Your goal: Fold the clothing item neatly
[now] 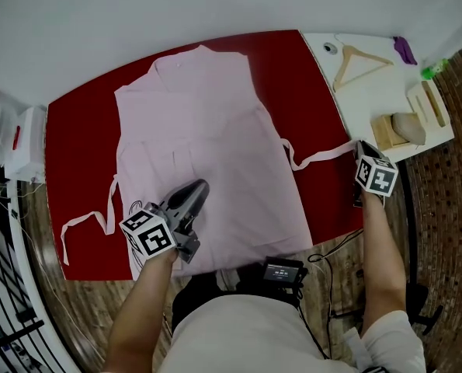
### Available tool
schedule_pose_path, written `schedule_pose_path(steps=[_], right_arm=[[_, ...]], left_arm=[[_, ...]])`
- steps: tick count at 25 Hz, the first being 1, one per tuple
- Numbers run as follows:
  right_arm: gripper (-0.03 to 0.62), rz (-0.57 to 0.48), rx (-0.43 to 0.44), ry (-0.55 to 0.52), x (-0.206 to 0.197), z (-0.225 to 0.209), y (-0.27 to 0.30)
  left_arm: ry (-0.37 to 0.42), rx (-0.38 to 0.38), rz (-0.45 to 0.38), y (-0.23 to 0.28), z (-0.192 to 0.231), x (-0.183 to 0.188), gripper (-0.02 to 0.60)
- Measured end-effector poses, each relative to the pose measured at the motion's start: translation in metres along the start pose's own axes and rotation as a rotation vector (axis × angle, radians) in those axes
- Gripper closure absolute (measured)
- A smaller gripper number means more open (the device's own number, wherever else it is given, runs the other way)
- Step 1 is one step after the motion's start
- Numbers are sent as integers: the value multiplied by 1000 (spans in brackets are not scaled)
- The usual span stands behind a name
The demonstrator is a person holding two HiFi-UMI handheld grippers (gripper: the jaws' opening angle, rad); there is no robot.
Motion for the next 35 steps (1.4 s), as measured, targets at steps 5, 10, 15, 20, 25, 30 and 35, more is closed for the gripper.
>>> schedule_pose_path(steps=[5, 10, 15, 20, 25, 30, 35], right_arm=[[569, -72, 100, 10, 18, 51, -22], [569, -109, 189, 21, 29, 103, -40], [569, -143, 298, 25, 36, 161, -60], [569, -169, 392, -41, 33, 225, -79], [569, -178, 459, -86, 24, 282, -89], [569, -182, 539, -81, 18, 334, -97], [569, -162, 649, -116, 1, 395, -104]], left_arm=[[-9, -10, -11, -13, 8, 1, 569], [-25, -7, -26, -34, 18, 5, 569], [-39, 16, -59, -60, 29, 8, 569], [-60, 41, -86, -88, 41, 6, 569], [-86, 65, -109, -112, 53, 1, 569], [-100, 67, -127, -129, 62, 0, 569], [-109, 74, -135, -147, 71, 0, 569]])
Point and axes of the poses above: the fingertips, and each gripper's own axes: y forward along the fingers, z to its left, x out of its top, the point moved 9 cm from there along -y, backward along the fingers, and after that the axes turned 11 degrees about y, right-handed, at the moved point
